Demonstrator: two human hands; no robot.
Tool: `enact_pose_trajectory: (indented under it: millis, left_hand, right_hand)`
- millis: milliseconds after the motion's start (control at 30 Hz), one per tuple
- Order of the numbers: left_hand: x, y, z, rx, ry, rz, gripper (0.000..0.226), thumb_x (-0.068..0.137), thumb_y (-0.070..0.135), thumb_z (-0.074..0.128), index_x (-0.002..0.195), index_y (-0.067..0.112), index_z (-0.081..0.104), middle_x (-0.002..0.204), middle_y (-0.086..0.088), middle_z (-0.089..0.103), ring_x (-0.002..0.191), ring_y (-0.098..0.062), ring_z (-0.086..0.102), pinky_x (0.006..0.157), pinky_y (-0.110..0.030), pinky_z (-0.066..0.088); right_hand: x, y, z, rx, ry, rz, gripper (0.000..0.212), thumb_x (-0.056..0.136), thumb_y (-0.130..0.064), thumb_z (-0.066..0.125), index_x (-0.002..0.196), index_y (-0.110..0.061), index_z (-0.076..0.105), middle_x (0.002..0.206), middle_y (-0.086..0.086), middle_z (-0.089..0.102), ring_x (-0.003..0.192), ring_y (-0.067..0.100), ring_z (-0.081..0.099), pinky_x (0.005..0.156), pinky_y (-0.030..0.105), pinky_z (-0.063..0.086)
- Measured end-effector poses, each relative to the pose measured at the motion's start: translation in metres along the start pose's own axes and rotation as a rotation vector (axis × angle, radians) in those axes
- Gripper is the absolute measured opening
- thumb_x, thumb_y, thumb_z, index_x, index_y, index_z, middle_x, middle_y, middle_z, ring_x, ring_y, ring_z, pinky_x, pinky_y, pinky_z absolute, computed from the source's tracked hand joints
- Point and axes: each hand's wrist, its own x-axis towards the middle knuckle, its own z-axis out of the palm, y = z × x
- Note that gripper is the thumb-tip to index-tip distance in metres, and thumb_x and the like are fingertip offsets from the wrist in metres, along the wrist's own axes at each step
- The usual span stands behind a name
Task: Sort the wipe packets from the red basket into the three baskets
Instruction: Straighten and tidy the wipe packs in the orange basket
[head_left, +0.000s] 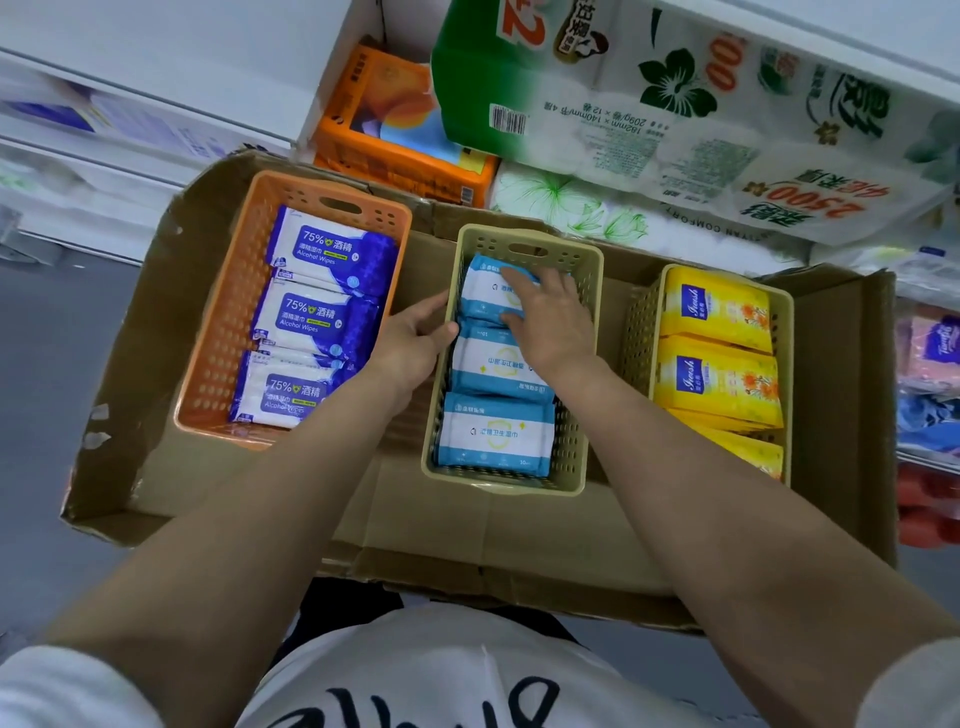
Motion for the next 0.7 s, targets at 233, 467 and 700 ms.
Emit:
enact_pose_trajectory:
  millis: [233,467,700]
  left_hand:
    - [0.009,0.009,-0.003,0.162,-0.012,0.011,0.049,0.1,0.019,0.056,0.144,0.038,0.047,0.146,-0.001,0.049,0.131,-0.022,0.048,0.102,-0.045,0.05]
    - [0.008,0.009,-0.002,0.155,-0.004,0.009,0.048,0.1,0.019,0.055,0.144,0.038,0.047,0.148,-0.002,0.047,0.135,-0.021,0.045,0.098,-0.033,0.049]
    - [0.008,0.008,0.0,0.14,0.005,-0.002,0.048,0.1,0.02,0.056,0.143,0.04,0.048,0.145,-0.001,0.049,0.132,-0.02,0.047,0.095,-0.031,0.048]
  right_hand:
    - [0.019,0.018,-0.016,0.032,-0.126,-0.067,0.057,0.098,-0.032,0.058,0.15,-0.037,0.035,0.144,0.006,0.042,0.134,0.028,0.034,0.105,0.04,0.036]
    - [0.016,0.017,-0.015,-0.024,-0.061,-0.072,0.058,0.093,-0.036,0.062,0.147,-0.04,0.039,0.144,0.002,0.043,0.133,0.024,0.032,0.105,0.046,0.038]
    - [0.016,0.013,-0.014,0.099,-0.01,-0.012,0.059,0.083,-0.041,0.073,0.138,-0.038,0.049,0.135,-0.001,0.048,0.128,0.022,0.036,0.1,0.043,0.041]
